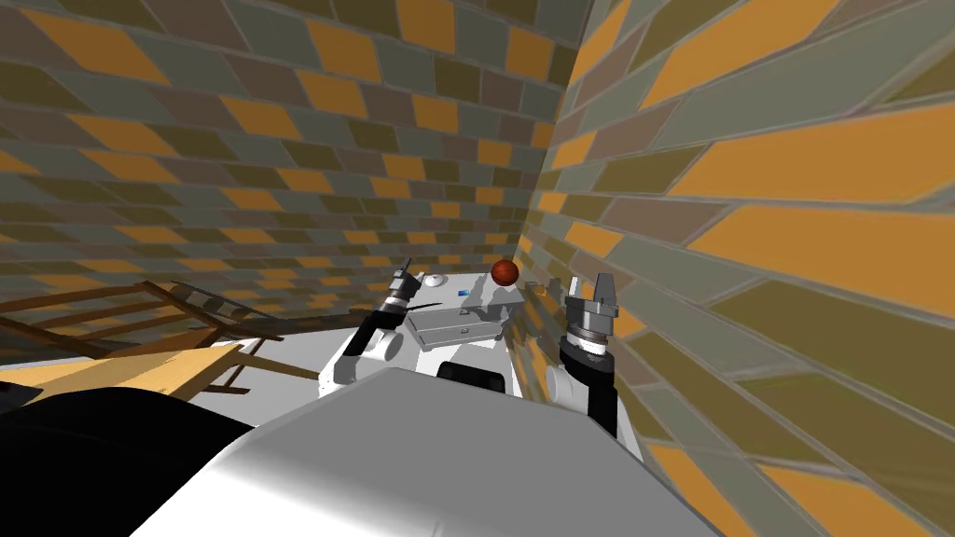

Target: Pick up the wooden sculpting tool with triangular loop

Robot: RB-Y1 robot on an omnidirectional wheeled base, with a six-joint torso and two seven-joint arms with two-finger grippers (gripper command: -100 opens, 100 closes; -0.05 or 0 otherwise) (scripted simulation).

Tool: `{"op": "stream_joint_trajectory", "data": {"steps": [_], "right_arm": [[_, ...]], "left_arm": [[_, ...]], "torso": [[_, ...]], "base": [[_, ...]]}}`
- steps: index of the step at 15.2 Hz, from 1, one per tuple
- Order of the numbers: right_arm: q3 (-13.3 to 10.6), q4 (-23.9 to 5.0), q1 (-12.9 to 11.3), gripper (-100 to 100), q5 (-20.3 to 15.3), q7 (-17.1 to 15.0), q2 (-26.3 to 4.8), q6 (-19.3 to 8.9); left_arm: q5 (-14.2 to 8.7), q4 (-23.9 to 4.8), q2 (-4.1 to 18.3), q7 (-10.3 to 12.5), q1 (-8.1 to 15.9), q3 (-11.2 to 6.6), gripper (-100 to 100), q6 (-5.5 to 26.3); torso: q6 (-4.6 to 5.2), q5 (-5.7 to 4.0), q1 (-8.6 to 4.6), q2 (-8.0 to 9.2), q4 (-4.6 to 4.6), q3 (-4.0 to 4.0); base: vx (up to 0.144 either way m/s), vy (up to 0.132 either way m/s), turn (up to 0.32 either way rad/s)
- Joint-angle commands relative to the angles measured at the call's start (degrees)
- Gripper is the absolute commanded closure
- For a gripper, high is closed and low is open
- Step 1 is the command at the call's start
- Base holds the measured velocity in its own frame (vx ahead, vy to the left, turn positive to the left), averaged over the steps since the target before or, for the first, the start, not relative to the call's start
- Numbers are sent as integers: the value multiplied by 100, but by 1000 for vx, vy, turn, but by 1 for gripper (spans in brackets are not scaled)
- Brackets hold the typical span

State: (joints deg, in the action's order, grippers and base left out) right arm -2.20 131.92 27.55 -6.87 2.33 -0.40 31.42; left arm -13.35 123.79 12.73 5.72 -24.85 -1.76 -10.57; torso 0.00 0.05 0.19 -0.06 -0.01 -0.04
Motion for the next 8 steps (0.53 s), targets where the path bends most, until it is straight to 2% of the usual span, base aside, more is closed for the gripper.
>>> {"op": "stream_joint_trajectory", "data": {"steps": [1,4,5,6,7,8], "right_arm": [[0,0,0,0,0,0,0,0],[0,0,-1,0,0,0,0,0],[0,0,0,0,0,0,0,0],[0,0,0,0,0,0,0,0],[0,0,0,0,0,0,0,0],[0,0,0,0,0,0,0,0]], "left_arm": [[-101,-38,74,74,38,-88,-100,286],[-195,-84,142,145,65,-168,-100,590],[-195,-84,142,145,65,-168,-100,590],[-291,-132,206,219,93,-251,-100,793],[-291,-132,206,219,93,-251,-100,856],[-390,-183,266,294,120,-334,-100,1001]], "torso": [[0,0,0,0,0,0],[3,0,1,0,0,0],[2,0,2,-1,0,0],[0,0,0,-1,0,0],[2,-1,0,0,0,0],[2,0,0,-1,0,0]], "base": [[6,35,-97],[6,45,-149],[8,38,-41],[5,39,-114],[5,44,-138],[12,51,-211]]}}
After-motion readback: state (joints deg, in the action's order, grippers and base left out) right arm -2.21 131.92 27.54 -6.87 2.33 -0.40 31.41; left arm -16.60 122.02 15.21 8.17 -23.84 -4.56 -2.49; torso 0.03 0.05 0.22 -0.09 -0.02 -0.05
